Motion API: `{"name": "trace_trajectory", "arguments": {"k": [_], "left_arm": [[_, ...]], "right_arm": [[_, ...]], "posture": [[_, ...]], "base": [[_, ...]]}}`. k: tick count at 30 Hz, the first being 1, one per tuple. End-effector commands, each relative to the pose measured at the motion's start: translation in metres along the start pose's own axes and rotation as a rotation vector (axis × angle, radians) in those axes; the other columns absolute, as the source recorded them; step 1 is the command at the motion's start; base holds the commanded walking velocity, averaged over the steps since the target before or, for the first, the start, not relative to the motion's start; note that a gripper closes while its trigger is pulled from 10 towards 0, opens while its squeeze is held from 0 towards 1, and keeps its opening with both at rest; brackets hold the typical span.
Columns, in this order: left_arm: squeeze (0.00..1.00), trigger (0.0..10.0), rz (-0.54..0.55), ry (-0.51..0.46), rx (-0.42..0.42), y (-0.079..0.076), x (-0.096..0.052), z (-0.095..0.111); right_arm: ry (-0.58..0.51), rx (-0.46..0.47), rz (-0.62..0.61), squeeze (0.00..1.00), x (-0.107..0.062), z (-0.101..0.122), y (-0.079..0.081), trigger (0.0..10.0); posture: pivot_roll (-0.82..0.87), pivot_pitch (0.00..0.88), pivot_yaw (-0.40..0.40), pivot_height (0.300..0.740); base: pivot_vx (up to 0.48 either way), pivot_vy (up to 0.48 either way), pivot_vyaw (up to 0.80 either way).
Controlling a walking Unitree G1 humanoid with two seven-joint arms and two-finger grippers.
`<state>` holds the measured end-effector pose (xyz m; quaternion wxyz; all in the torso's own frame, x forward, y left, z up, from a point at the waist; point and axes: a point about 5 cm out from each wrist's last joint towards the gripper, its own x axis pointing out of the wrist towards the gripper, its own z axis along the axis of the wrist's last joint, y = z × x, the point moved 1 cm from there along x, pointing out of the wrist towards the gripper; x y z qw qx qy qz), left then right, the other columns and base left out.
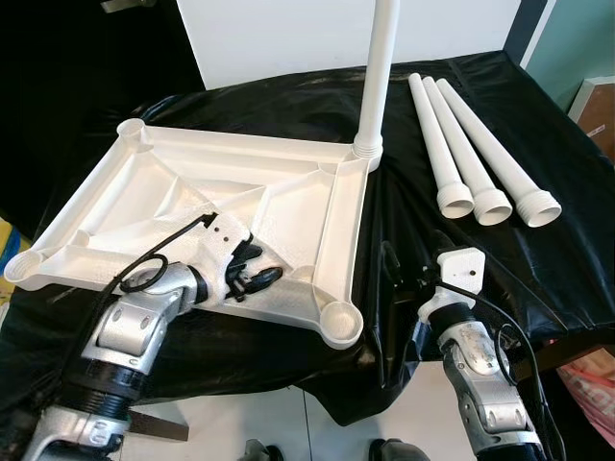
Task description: Building children table
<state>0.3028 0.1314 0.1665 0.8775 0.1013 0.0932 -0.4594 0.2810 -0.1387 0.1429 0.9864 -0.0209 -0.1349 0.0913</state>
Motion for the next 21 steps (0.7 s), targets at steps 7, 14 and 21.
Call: {"name": "trace_trajectory", "arguments": {"k": [7, 14, 21], "left_arm": [[0.0, 10.0, -0.153, 0.125, 0.038, -0.018, -0.009, -0.023], [0.0, 10.0, -0.105, 0.259, 0.135, -0.007, -0.008, -0.041], [0.0, 10.0, 0.122, 0.309, 0.237, 0.028, 0.007, -0.037]], "right_arm": [[0.006, 0.014, 0.006, 0.0, 0.0, 0.001, 0.0, 10.0], [0.008, 0.001, 0.016, 0.0, 0.002, 0.002, -0.003, 10.0], [0.005, -0.003, 0.019, 0.0, 0.004, 0.004, -0.003, 10.0]], "posture": [[-0.13, 0.133, 0.038, 0.74], [-0.14, 0.129, 0.034, 0.74], [-0.15, 0.123, 0.044, 0.74]], "base": [[0.0, 0.0, 0.0], [0.0, 0.0, 0.0], [0.0, 0.0, 0.0]]}}
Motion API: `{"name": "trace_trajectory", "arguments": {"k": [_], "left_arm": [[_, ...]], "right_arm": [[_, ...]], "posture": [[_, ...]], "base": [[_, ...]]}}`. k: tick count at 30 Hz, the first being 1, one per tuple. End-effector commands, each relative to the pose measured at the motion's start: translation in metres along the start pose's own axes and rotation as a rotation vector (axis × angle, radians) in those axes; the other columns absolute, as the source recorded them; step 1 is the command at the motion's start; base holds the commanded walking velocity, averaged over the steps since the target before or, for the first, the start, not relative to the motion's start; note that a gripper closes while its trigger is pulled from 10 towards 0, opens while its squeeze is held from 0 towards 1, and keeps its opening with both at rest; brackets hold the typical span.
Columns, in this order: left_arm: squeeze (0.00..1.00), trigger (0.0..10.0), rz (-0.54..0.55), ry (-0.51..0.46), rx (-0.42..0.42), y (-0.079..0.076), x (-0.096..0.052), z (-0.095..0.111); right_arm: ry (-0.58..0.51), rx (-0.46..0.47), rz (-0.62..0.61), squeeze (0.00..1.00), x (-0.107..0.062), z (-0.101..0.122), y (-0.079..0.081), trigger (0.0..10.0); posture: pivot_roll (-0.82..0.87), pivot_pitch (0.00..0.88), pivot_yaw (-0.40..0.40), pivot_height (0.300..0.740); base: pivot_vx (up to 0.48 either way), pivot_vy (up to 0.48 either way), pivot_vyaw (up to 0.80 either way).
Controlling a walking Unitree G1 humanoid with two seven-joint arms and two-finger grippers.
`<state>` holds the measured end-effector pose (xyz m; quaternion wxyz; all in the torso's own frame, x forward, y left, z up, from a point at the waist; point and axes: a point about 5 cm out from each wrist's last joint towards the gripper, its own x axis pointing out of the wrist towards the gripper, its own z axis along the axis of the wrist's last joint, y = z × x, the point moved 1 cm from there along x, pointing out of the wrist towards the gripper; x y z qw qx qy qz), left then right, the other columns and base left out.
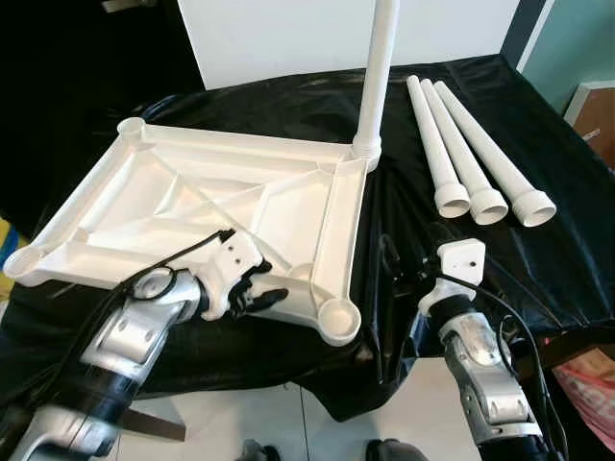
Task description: Building children table
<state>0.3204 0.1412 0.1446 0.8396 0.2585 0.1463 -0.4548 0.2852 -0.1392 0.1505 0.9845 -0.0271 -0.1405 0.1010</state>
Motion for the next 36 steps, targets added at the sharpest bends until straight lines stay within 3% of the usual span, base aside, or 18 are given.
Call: {"name": "trace_trajectory", "arguments": {"k": [1, 3, 12, 13, 14, 15, 30, 32, 34, 35, 36], "left_arm": [[0.0, 10.0, 0.121, 0.077, -0.013, 0.006, 0.004, -0.017], [0.0, 10.0, 0.146, 0.069, 0.018, 0.012, 0.009, -0.009], [0.0, 10.0, 0.068, 0.117, 0.06, 0.007, 0.015, -0.012], [0.0, 4.7, 0.052, 0.12, 0.053, 0.007, 0.017, -0.013], [0.0, 4.7, 0.052, 0.12, 0.053, 0.007, 0.017, -0.013], [0.0, 0.0, 0.041, 0.113, 0.046, 0.008, 0.019, -0.011], [0.0, 0.0, 0.006, 0.063, 0.072, -0.001, 0.029, 0.0], [0.0, 0.0, -0.024, 0.044, 0.077, -0.009, 0.031, 0.003], [0.0, 0.0, -0.1, 0.002, 0.075, -0.032, 0.04, 0.007], [0.0, 0.0, -0.1, 0.002, 0.075, -0.032, 0.04, 0.007], [0.0, 4.3, -0.119, -0.007, 0.078, -0.04, 0.044, 0.008]], "right_arm": [[0.016, 0.007, -0.001, 0.0, -0.002, -0.002, -0.001, 10.0], [0.02, 0.008, -0.002, 0.0, -0.003, -0.002, 0.001, 10.0], [0.027, 0.005, -0.011, 0.0, -0.007, -0.004, -0.001, 10.0], [0.03, 0.003, -0.015, 0.0, -0.008, -0.004, -0.001, 10.0], [0.03, 0.003, -0.015, 0.0, -0.008, -0.004, -0.001, 10.0], [0.034, 0.003, -0.021, 0.0, -0.01, -0.004, -0.001, 10.0], [0.038, 0.003, -0.034, 0.0, -0.012, -0.004, -0.001, 10.0], [0.039, 0.002, -0.036, 0.0, -0.012, -0.005, -0.001, 10.0], [0.042, 0.0, -0.042, 0.0, -0.011, -0.005, -0.002, 10.0], [0.042, 0.0, -0.042, 0.0, -0.011, -0.005, -0.002, 10.0], [0.043, -0.001, -0.046, 0.0, -0.011, -0.005, -0.003, 10.0]], "posture": [[-0.15, 0.123, 0.044, 0.74], [-0.15, 0.123, 0.057, 0.74], [-0.17, 0.127, 0.08, 0.74], [-0.18, 0.128, 0.086, 0.74], [-0.18, 0.128, 0.086, 0.74], [-0.18, 0.13, 0.09, 0.74], [-0.19, 0.134, 0.097, 0.74], [-0.18, 0.136, 0.096, 0.74], [-0.18, 0.138, 0.095, 0.74], [-0.18, 0.138, 0.095, 0.74], [-0.18, 0.14, 0.095, 0.74]], "base": [[0.0, 0.0, 0.0], [0.0, 0.0, 0.0], [0.0, 0.0, 0.0], [0.0, 0.0, 0.0], [0.0, 0.0, 0.0], [0.0, 0.0, 0.0], [0.0, 0.0, 0.0], [0.0, 0.0, 0.0], [0.0, 0.0, 0.0], [0.0, 0.0, 0.0], [0.0, 0.0, 0.0]]}}
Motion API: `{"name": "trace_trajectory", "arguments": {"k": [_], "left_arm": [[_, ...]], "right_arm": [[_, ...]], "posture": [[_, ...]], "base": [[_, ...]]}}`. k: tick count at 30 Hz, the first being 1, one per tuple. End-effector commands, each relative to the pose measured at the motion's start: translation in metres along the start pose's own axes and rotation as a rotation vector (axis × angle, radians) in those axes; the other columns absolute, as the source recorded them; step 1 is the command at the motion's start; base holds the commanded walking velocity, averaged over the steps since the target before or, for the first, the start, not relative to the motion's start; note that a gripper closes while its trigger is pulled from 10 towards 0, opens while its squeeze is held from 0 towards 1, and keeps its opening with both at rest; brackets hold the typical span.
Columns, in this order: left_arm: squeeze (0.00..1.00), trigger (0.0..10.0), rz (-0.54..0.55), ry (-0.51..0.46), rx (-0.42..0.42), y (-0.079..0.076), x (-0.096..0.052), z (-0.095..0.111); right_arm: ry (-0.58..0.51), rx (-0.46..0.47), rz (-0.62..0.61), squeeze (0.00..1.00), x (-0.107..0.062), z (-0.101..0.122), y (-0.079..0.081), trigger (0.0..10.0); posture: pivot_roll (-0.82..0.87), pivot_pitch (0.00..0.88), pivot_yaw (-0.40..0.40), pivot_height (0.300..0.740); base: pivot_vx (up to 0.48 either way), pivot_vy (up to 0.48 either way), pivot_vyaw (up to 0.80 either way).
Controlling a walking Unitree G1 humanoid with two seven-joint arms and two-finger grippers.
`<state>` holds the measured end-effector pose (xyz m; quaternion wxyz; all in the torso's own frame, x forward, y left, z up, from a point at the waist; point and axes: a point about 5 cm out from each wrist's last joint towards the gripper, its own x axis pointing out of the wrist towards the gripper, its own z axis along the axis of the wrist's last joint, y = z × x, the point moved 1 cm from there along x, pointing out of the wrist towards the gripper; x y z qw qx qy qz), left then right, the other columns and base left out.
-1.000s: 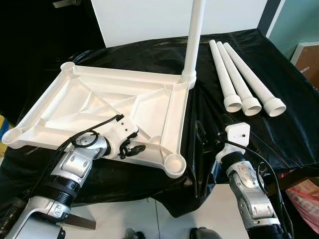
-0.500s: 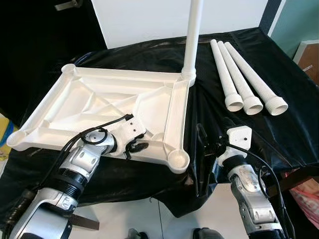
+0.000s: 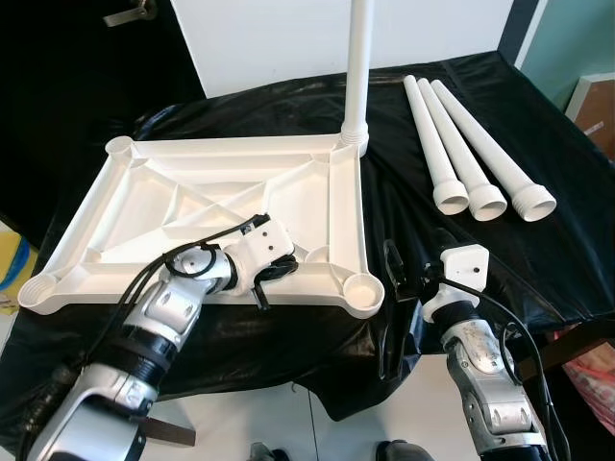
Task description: Building children table
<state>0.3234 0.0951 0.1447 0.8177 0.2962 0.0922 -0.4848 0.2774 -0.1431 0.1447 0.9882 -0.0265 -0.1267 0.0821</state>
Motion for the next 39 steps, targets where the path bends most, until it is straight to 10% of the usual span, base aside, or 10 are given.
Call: {"name": "trace_trajectory", "arguments": {"k": [1, 6, 8, 16, 23, 24, 26, 34, 36, 39], "left_arm": [[0.0, 4.3, -0.089, 0.052, -0.059, -0.024, 0.011, -0.016], [0.0, 10.0, -0.104, 0.026, -0.092, -0.037, 0.02, -0.01], [1.0, 10.0, -0.102, 0.0, -0.13, -0.037, 0.02, -0.007], [0.0, 10.0, -0.028, -0.182, -0.209, -0.02, 0.006, 0.021], [0.0, 10.0, 0.032, -0.368, -0.287, -0.011, -0.005, 0.054], [0.0, 10.0, 0.05, -0.433, -0.313, -0.009, -0.009, 0.069], [0.0, 10.0, 0.064, -0.505, -0.332, -0.009, -0.016, 0.086], [0.0, 10.0, 0.045, -0.526, -0.352, -0.021, -0.019, 0.094], [0.0, 10.0, 0.033, -0.528, -0.367, -0.025, -0.02, 0.096], [0.0, 10.0, 0.026, -0.526, -0.374, -0.027, -0.02, 0.096]], "right_arm": [[0.014, 0.0, -0.008, 0.0, -0.001, -0.002, -0.001, 10.0], [0.024, -0.018, -0.057, 0.0, 0.005, -0.002, -0.009, 10.0], [0.033, -0.036, -0.117, 0.0, 0.012, -0.002, -0.022, 10.0], [0.043, -0.079, -0.237, 0.0, 0.035, 0.004, -0.048, 10.0], [0.045, -0.071, -0.261, 0.0, 0.049, 0.005, -0.054, 10.0], [0.055, -0.072, -0.282, 0.98, 0.056, 0.004, -0.058, 10.0], [0.066, -0.059, -0.293, 1.0, 0.067, 0.004, -0.063, 10.0], [0.054, -0.03, -0.318, 1.0, 0.088, 0.015, -0.071, 10.0], [0.047, -0.012, -0.299, 0.0, 0.1, 0.021, -0.07, 10.0], [0.046, -0.001, -0.285, 0.0, 0.106, 0.024, -0.069, 10.0]], "posture": [[-0.18, 0.14, 0.095, 0.74], [-0.18, 0.143, 0.1, 0.74], [-0.18, 0.146, 0.101, 0.74], [-0.17, 0.158, 0.103, 0.74], [-0.16, 0.185, 0.108, 0.74], [-0.16, 0.197, 0.109, 0.74], [-0.15, 0.221, 0.112, 0.74], [-0.14, 0.254, 0.121, 0.74], [-0.13, 0.272, 0.128, 0.74], [-0.13, 0.278, 0.13, 0.74]], "base": [[0.0, 0.0, 0.0], [0.0, 0.0, 0.0], [0.0, 0.0, 0.0], [0.0, 0.0, 0.0], [0.0, 0.0, 0.0], [0.0, 0.0, 0.0], [0.0, 0.0, 0.0], [0.0, 0.0, 0.0], [0.0, 0.0, 0.0], [0.0, 0.0, 0.0]]}}
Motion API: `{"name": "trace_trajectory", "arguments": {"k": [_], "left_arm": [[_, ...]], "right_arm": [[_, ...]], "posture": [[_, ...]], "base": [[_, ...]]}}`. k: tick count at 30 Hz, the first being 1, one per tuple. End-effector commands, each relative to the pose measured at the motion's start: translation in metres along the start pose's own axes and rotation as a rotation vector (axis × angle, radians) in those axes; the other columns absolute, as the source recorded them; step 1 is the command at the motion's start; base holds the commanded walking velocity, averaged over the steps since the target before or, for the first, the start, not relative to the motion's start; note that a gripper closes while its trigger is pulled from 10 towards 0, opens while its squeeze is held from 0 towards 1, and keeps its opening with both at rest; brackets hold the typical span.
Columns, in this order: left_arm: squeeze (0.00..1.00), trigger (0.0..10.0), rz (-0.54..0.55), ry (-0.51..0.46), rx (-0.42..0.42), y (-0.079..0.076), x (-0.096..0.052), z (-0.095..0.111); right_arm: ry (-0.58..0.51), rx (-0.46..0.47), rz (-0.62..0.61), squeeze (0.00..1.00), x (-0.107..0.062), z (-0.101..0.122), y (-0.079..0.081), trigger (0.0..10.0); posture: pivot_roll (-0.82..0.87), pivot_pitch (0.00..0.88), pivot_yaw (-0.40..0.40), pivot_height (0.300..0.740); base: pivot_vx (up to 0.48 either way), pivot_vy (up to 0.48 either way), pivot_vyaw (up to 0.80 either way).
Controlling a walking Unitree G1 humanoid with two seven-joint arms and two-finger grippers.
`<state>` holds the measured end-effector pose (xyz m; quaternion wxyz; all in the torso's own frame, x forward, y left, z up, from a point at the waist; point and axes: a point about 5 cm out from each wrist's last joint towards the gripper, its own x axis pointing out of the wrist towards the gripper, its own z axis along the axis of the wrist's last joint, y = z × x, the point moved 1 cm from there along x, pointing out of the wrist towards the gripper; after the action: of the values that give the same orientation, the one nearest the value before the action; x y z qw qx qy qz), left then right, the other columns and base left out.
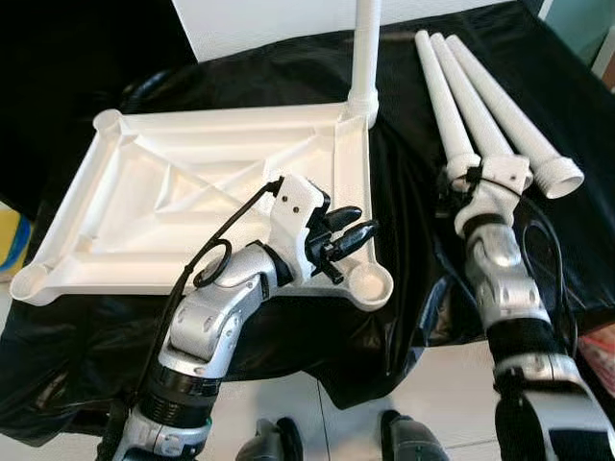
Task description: Building children table
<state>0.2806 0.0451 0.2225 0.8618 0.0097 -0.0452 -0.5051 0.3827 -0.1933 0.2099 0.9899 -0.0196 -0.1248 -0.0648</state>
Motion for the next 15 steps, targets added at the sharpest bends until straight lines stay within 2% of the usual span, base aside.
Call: {"name": "trace_trajectory", "arguments": {"k": [1, 8, 15], "left_arm": [[0.0, 10.0, -0.009, 0.008, -0.013, -0.004, -0.001, -0.002], [0.0, 10.0, 0.001, 0.023, -0.049, -0.011, -0.003, 0.001], [0.0, 10.0, 0.014, 0.032, -0.06, -0.013, -0.005, 0.001]], "right_arm": [[0.038, 0.017, 0.009, 0.0, -0.003, -0.01, 0.001, 10.0], [0.078, 0.041, 0.066, 0.0, 0.018, -0.005, 0.016, 10.0], [0.118, 0.043, 0.071, 0.0, 0.025, -0.009, 0.02, 10.0]], "posture": [[-0.13, 0.278, 0.13, 0.74], [-0.11, 0.297, 0.135, 0.74], [-0.1, 0.293, 0.133, 0.74]], "base": [[0.0, 0.0, 0.0], [0.0, 0.0, 0.0], [0.0, 0.0, 0.0]]}}
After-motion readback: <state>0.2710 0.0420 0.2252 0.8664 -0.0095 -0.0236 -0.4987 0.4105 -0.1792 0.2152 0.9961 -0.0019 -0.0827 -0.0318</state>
